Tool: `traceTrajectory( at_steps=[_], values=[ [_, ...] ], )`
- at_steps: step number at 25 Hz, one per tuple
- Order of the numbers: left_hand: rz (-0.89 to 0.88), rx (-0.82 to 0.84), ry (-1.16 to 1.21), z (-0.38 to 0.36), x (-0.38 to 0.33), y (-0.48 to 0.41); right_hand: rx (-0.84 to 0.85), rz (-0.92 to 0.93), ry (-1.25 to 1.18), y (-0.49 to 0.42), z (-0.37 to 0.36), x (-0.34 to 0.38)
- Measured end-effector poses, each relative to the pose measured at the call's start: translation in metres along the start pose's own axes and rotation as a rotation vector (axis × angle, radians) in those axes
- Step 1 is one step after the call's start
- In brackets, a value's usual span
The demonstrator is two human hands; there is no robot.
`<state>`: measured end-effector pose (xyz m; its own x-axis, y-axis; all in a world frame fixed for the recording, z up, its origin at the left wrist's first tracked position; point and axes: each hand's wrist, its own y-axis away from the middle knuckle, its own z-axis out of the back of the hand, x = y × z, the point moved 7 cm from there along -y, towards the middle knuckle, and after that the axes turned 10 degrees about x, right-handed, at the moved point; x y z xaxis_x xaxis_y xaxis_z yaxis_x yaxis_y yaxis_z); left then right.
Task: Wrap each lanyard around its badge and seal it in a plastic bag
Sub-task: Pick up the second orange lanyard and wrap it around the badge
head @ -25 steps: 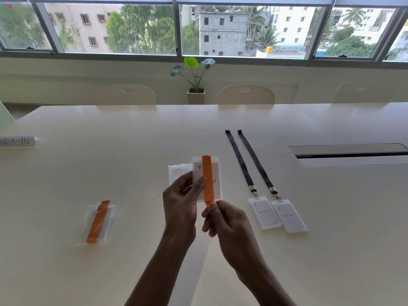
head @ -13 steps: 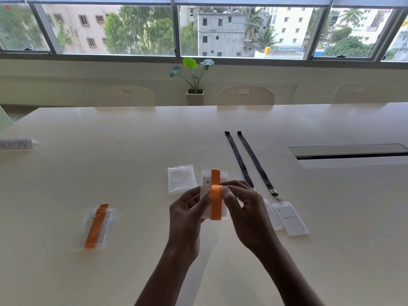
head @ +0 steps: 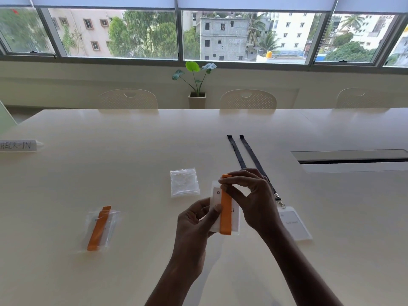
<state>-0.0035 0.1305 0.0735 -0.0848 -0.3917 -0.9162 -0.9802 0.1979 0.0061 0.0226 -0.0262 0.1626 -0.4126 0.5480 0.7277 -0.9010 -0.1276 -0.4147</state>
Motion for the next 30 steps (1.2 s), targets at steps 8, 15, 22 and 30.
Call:
traceTrajectory(
  at_steps=[8, 15, 22, 30],
  values=[
    [0.064, -0.033, -0.102, 0.012, 0.016, -0.003, 0.088, -0.230, -0.308, 0.006, -0.026, -0.044],
    [0.211, -0.006, -0.532, 0.033, 0.057, 0.008, 0.304, -0.384, -0.100, 0.034, -0.066, -0.081],
    [0.152, 0.013, -0.874, 0.041, 0.057, 0.014, 0.391, -0.426, 0.029, 0.042, -0.081, -0.093],
    [0.090, -0.002, -1.028, 0.041, 0.065, 0.019, 0.349, -0.469, 0.152, 0.050, -0.079, -0.103]
  ],
)
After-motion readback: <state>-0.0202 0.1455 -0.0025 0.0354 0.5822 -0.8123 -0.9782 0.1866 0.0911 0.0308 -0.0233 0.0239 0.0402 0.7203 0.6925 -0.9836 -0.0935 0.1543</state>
